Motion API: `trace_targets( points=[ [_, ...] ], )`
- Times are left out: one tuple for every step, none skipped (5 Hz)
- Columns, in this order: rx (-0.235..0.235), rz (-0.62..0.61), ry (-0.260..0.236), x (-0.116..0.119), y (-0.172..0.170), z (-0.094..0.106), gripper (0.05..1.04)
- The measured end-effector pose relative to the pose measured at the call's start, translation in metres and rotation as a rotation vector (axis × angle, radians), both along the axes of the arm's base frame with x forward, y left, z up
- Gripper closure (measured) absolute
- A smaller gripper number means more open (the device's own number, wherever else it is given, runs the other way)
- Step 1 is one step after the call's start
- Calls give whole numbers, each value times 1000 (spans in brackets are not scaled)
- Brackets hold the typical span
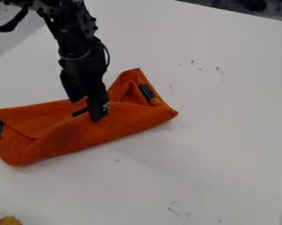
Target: Unfold the cloth from top left to bottom right
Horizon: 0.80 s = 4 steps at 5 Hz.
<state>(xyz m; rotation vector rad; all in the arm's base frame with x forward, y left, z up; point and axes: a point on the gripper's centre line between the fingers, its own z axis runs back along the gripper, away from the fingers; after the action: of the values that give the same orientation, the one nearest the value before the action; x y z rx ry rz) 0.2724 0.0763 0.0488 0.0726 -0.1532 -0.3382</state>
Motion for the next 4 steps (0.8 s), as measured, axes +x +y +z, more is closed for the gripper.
trace_targets(
  points=[
    [-7,-1,23,-2,0,-6,83],
    [-14,-20,29,0,7,-13,83],
    [2,-67,17,16,20,-12,83],
    [13,-80,10,23,34,-11,117]
  ],
)
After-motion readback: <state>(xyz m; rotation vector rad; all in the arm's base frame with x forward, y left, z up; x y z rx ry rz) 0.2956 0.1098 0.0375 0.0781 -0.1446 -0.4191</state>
